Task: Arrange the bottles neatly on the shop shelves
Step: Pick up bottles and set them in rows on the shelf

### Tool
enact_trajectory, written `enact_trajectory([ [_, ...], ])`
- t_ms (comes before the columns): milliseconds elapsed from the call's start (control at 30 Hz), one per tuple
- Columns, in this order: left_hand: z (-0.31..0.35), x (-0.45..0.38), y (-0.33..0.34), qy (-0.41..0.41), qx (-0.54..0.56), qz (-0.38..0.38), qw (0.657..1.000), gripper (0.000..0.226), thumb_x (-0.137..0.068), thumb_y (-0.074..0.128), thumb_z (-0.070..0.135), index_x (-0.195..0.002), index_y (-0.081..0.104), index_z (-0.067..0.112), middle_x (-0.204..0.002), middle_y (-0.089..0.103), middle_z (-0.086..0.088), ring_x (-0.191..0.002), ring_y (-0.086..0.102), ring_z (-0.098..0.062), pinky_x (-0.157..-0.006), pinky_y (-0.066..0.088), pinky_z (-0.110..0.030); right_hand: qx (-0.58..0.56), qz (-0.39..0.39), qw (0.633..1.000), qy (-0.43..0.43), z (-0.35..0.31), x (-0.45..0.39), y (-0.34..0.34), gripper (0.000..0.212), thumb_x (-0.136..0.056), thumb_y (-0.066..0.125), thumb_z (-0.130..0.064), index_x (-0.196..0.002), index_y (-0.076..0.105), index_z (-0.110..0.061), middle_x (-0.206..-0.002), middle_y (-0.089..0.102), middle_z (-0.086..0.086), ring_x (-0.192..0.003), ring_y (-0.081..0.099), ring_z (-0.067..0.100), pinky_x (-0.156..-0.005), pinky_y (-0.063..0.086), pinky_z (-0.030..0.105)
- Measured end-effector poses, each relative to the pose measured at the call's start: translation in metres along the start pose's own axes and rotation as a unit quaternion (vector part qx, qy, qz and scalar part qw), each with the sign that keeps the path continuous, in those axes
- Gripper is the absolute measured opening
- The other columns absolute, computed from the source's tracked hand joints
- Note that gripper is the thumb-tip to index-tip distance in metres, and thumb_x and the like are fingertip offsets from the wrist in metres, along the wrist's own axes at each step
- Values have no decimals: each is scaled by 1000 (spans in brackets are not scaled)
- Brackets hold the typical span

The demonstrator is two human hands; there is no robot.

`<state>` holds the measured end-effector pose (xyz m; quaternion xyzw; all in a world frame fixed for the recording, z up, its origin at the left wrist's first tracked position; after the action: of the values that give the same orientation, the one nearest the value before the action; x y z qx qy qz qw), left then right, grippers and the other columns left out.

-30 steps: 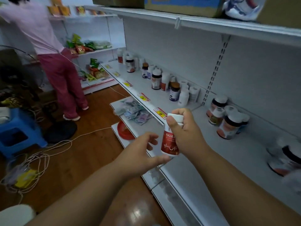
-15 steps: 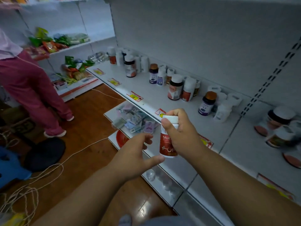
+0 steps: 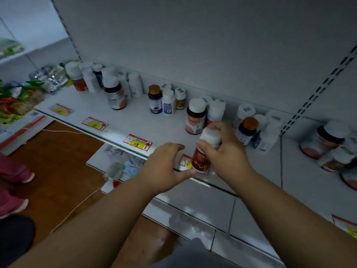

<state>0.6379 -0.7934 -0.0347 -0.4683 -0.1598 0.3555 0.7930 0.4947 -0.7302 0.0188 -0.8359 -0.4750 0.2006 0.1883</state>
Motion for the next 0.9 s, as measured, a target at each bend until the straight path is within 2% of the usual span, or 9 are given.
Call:
enact_trajectory([
  [100,-19,-37,3,20,-63,-13,998,87,-73,56,75,-139,45,19,-131,55,-5,-118,52,-24,-96,43,-35,27,-34,999,9,-2,-37,29,38,-81,70,-37,-106,42,-39,-105,54,-11,-90,54,9,-72,42,26],
  [200,-25,-58,3,59,-61,33,996,71,-70,57,66,-113,61,10,-100,62,-8,-91,58,-29,-77,47,-36,72,-63,995,-32,-5,-54,54,42,-85,69,-35,-119,45,-28,-113,50,-8,-98,49,7,-71,37,18],
  [300,-29,-64,5,88,-51,95,990,57,-69,56,52,-92,68,2,-81,62,-12,-77,57,-32,-68,49,-39,97,-84,991,-35,4,-54,74,47,-87,67,-33,-127,45,-21,-122,50,-4,-109,47,8,-83,33,19],
  [400,-31,-65,13,128,-72,124,981,51,-80,54,46,-92,68,-2,-82,62,-15,-79,56,-33,-72,47,-43,104,-69,992,-28,9,-53,78,51,-87,67,-34,-130,45,-18,-125,51,-2,-108,45,7,-85,30,18],
  [567,-45,-68,31,113,-99,40,988,56,-78,57,57,-97,66,4,-90,57,-10,-90,50,-30,-78,41,-37,121,-68,990,-10,10,-51,79,50,-88,65,-34,-131,42,-21,-119,44,-11,-103,41,1,-79,32,13],
  [634,-47,-70,30,113,-94,25,989,59,-78,55,61,-95,66,6,-89,57,-8,-90,51,-30,-78,41,-37,122,-55,991,-9,7,-50,79,49,-89,66,-32,-130,44,-18,-122,41,-11,-107,41,1,-84,36,11],
  [767,-50,-68,23,137,-62,3,989,63,-76,55,61,-98,64,3,-92,60,-10,-91,55,-32,-80,44,-39,178,11,983,-44,-3,-44,77,54,-85,66,-40,-130,49,-17,-154,24,5,-139,22,8,-109,27,25],
  [834,-51,-60,5,131,-31,26,991,61,-73,54,56,-105,62,5,-100,60,-10,-93,56,-31,-81,45,-38,201,67,976,-52,-14,-35,68,58,-84,61,-48,-131,50,-17,-154,26,9,-144,21,19,-113,26,28],
  [900,-49,-48,-24,127,14,82,988,55,-73,65,49,-110,59,8,-104,59,-8,-95,54,-26,-81,45,-36,216,133,965,-61,-31,-20,52,55,-84,60,-47,-126,52,-12,-144,40,11,-136,34,24,-109,31,28],
])
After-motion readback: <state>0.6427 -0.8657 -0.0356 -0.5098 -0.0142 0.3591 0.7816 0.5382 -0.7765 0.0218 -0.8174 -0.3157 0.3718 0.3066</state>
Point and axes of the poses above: each hand's wrist, its own x-axis away from the middle knuckle, its own y-axis out of the palm, z = x × y, the point moved 9 cm from there along -x, towards the middle knuckle
